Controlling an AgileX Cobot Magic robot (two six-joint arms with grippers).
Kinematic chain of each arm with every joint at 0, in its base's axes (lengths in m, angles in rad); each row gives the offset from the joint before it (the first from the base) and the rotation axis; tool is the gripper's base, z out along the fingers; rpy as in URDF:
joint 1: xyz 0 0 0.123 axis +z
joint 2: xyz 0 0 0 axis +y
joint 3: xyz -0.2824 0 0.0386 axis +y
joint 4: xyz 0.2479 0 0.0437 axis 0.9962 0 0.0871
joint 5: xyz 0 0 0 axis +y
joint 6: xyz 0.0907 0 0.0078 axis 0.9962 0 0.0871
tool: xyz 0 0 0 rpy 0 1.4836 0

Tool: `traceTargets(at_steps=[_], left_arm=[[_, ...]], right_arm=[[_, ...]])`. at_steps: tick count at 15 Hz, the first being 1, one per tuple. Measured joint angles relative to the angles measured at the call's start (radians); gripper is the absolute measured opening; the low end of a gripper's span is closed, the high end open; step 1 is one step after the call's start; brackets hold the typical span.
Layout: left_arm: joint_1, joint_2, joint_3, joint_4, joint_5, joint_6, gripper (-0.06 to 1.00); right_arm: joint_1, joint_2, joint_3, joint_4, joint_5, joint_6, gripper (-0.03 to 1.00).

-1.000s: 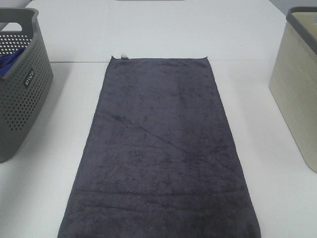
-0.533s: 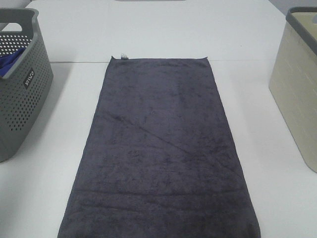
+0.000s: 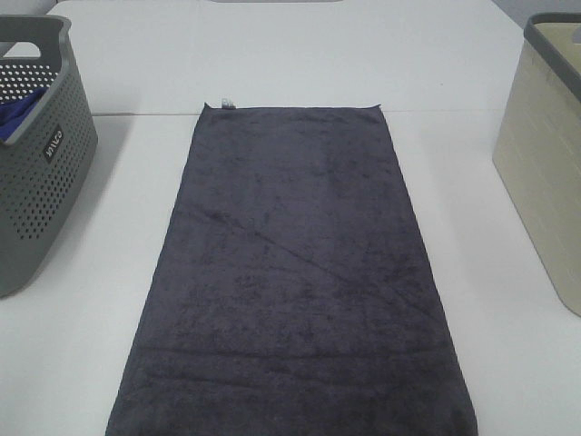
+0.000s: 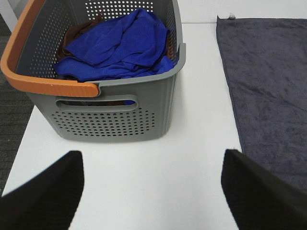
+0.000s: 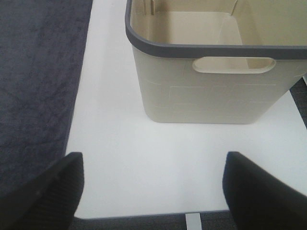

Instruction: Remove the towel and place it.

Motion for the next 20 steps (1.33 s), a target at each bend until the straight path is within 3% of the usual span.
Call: traceTargets(at_steps=[7, 11, 14, 20], left_arm=[[0.000, -0.257, 0.102, 0.012, 0.036, 0.000, 0.74], [0.006, -0.272, 0.183, 0.012, 0.059, 0.000, 0.74], [0.006, -0.272, 0.228, 0.012, -0.017, 0.000, 0.74], [0.006, -0.272, 0.228, 0.012, -0.023, 0.000, 0.74]], right_arm=[[0.000, -0.191, 0.154, 0.000, 0.004, -0.063, 0.74], [0.000, -0.191, 0.194, 0.005, -0.134, -0.073, 0.73], [0.000, -0.191, 0.207, 0.020, -0.157, -0.081, 0.73], [0.000, -0.191, 0.207, 0.023, -0.157, -0.085, 0.73]])
